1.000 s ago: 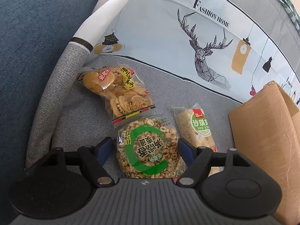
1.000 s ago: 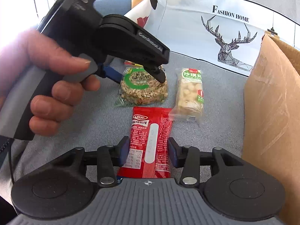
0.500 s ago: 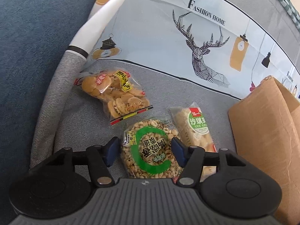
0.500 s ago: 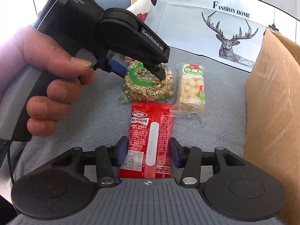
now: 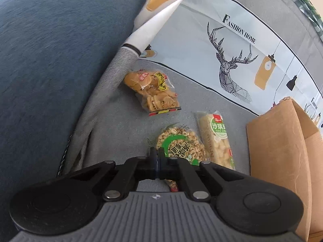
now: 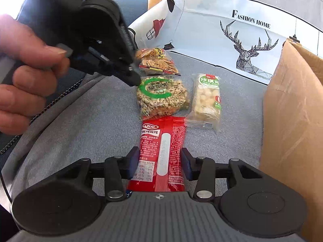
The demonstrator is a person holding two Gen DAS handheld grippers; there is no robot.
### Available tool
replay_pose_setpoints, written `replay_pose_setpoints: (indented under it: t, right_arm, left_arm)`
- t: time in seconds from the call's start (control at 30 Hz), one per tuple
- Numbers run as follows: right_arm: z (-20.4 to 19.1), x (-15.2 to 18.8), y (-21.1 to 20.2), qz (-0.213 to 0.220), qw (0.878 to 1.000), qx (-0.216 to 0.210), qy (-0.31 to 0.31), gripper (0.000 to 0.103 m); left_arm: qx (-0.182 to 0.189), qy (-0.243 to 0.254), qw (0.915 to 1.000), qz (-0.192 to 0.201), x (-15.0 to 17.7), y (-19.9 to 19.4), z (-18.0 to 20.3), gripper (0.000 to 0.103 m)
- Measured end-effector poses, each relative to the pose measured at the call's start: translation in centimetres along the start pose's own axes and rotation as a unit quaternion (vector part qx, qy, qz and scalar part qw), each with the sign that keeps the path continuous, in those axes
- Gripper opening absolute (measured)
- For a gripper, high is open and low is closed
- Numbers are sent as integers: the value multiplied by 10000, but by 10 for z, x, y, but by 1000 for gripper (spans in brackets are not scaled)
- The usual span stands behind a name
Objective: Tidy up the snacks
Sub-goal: 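Grasp the long red-wrapped bar with right tool while left tool approaches nut cake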
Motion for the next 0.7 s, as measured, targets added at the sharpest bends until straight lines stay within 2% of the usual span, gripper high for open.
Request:
replay_pose_setpoints:
  t: [0.2,0.33,0.43,0.5,0.57,0.63,0.7]
  right_arm:
    - [6,7,-21,-77,10000,-23,41,45]
    - [-4,15,-33,-148,9999,-23,-40,45]
    - [-7,21,-35,-260,9997,8,-40,47]
    - [-5,22,-35,-279,9996,-10,13,48]
    - [-3,21,-34,-243,9997,16,74,49]
    - [-1,21,-33,-242,9996,-33,138,50]
    - [-1,21,-32,-255,9995,-63,153,52]
  left_arm:
    - [-114,-70,9999,-68,20,-28,-8,0]
    - [-265,-17,9993,-248,33,-36,-14,0]
    - [-195,17,9998,-81,29,-38,-13,22]
    - [-116,46,9999,91,25,-39,-10,53]
    - [6,93,9999,139,22,-35,-4,66]
    - [124,256,9995,114,19,-27,7,72]
    - [36,558,9983,139,17,-18,18,88]
Point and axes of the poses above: each gripper's, at about its wrist camera, not at the fingertips, and y roughly the way its jaws point, z to its right, x to its underside, the point moved 6 cm from there along y, roughly the way its jaws point, and after that the axes turned 1 degree about z, right-handed, at the moved point
